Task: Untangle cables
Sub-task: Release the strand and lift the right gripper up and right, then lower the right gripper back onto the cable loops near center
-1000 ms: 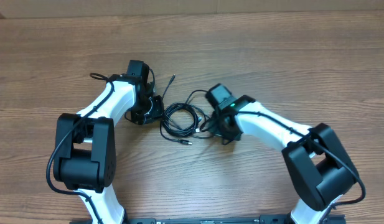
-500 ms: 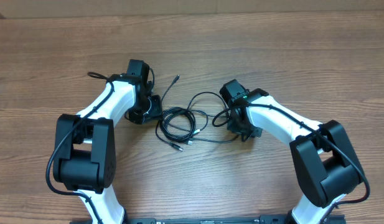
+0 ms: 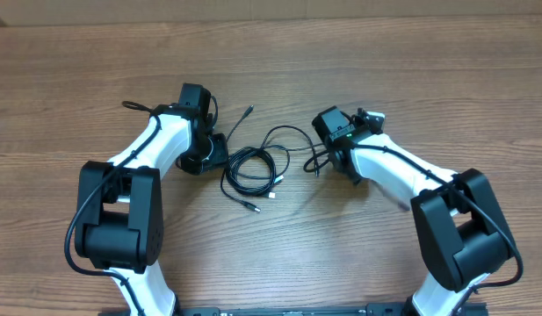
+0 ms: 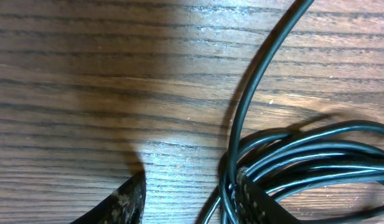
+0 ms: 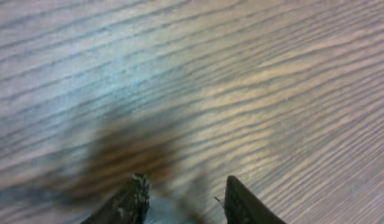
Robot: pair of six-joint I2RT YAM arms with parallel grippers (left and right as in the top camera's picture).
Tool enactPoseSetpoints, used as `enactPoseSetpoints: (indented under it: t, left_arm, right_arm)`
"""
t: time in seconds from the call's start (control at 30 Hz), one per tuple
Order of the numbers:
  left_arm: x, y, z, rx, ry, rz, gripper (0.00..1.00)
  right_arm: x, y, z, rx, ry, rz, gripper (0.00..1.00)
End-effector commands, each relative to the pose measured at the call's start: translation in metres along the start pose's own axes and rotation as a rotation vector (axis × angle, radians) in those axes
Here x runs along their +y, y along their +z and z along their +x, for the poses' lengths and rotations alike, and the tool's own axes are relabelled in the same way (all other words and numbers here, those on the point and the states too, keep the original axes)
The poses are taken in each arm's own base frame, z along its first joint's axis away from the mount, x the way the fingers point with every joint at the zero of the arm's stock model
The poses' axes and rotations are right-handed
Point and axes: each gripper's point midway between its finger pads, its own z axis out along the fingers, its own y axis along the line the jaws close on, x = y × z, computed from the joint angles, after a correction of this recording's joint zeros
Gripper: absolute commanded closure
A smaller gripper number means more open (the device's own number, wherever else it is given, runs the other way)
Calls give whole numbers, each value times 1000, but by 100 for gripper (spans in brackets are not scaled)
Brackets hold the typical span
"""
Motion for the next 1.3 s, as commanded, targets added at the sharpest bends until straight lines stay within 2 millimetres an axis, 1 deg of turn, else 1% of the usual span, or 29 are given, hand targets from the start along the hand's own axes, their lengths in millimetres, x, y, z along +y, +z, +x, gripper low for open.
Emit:
enactPoseSetpoints:
  t: [0.0,0.1,0.17,0.2,0.23,0.33,0.47,0.53,0.6,0.67,0.73,0.77,0.8,0.83,1.0,1.03,1.1,1.27]
  left_arm:
    - [39,32,20,75,-33,-157,52]
    - [39,32,20,74,-33,-157,52]
    - [39,32,20,74,-33,-157,51]
    - [38,32,20,76,-33,-152,48]
    - [36,32,20,79,-33,-138,46]
    - [30,33,20,81,-33,-104,44]
    - [29,33,19,78,-25,-103,44]
    - [29,33,19,78,-25,-103,49]
    - [29,33,19,78,-25,-103,53]
    - [29,33,19,78,-25,-103,57]
    - [29,33,19,78,-26,-103,57]
    - [29,33,19,77,-26,-102,56]
    - [29,33,18,75,-25,-102,52]
    - [29,33,18,74,-26,-101,50]
    - [28,34,17,69,-25,-99,48]
    - [28,34,17,68,-25,-99,47]
    - [28,34,17,68,-25,-99,47]
    - [28,34,17,68,-25,-99,47]
  right_arm:
    - [0,1,-1,7,19,-19,60]
    - [5,1,0,16,25,-41,59]
    - [8,1,-2,12,20,-57,51]
    - [14,-2,-4,16,-23,-85,46]
    - [20,-7,-6,33,-68,-118,43]
    - [35,-33,-10,117,-124,-220,37]
    - [58,-74,-8,254,-128,-398,35]
    - [74,-90,0,325,-125,-515,34]
    - [87,-101,9,384,-126,-605,35]
    - [94,-105,18,425,-128,-656,36]
    - [97,-107,28,457,-132,-679,39]
    - [99,-106,32,466,-137,-685,39]
    - [100,-106,37,473,-143,-691,39]
    - [103,-106,41,475,-151,-698,39]
    - [121,-105,62,463,-193,-746,40]
    - [126,-105,66,450,-204,-760,44]
    - [132,-105,69,437,-207,-773,47]
    - [144,-101,71,417,-127,-782,58]
